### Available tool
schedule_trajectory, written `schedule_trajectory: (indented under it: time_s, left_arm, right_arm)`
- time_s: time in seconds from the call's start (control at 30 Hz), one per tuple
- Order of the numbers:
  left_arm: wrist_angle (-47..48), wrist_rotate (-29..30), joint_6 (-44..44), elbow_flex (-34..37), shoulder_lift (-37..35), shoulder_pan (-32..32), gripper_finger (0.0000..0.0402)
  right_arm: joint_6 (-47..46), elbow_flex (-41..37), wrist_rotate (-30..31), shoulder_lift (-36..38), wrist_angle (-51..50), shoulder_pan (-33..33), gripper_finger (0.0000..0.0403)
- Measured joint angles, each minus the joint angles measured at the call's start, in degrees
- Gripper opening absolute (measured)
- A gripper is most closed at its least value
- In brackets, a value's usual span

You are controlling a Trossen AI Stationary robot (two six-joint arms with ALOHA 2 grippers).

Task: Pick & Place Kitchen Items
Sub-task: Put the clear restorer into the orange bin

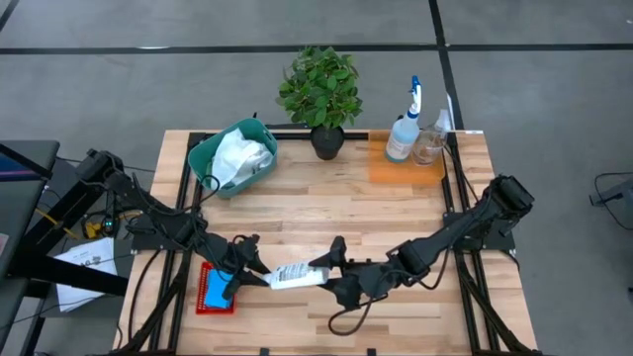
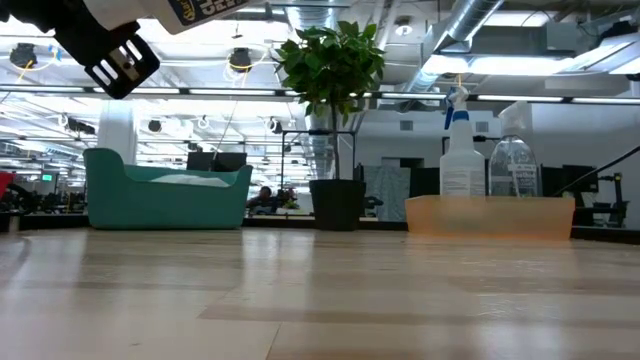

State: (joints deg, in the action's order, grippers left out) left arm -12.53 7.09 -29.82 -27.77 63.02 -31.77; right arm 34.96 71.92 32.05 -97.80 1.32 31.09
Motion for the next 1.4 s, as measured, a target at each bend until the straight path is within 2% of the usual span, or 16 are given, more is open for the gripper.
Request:
schedule_trajectory:
  time_s: [0.37,0.7,0.8,0.87,0.93,1.03,1.13,1.27,1.4]
  left_arm:
    - [-0.39,-0.17,0.04,0.0,0.0,0.0,0.0109]
    - [-0.74,-0.63,0.4,0.0,0.0,0.0,0.0109]
    - [-1.06,-0.67,0.24,0.0,0.0,0.0,0.0109]
    - [-1.64,-0.6,0.46,0.0,0.0,0.0,0.0129]
    - [-2.01,0.04,1.88,0.0,0.0,0.0,0.0166]
    - [-1.92,2.61,4.95,0.0,0.0,0.0,0.022]
    - [-1.89,5.09,10.09,0.0,0.0,0.02,0.0259]
    - [-1.81,9.84,17.47,0.0,0.0,0.02,0.0287]
    - [-1.33,18.92,25.02,0.0,0.0,0.0,0.0294]
  right_arm:
    - [-1.38,0.0,1.1,0.02,-0.9,0.4,0.0252]
    - [-1.25,0.0,0.85,0.02,-1.26,0.42,0.0142]
    - [-1.32,0.0,0.83,0.02,-1.26,0.64,0.0131]
    - [-1.54,0.0,1.06,0.02,-1.06,0.89,0.0131]
    - [-2.08,0.0,2.01,0.02,-0.85,1.19,0.0133]
    - [-2.18,0.0,6.72,0.02,-0.91,1.93,0.0143]
    - [-2.8,0.0,8.54,0.89,-2.35,2.81,0.0139]
    - [-7.85,0.02,8.55,3.22,-5.9,3.76,0.0126]
    - [-14.66,0.02,8.98,6.19,-8.78,4.55,0.0127]
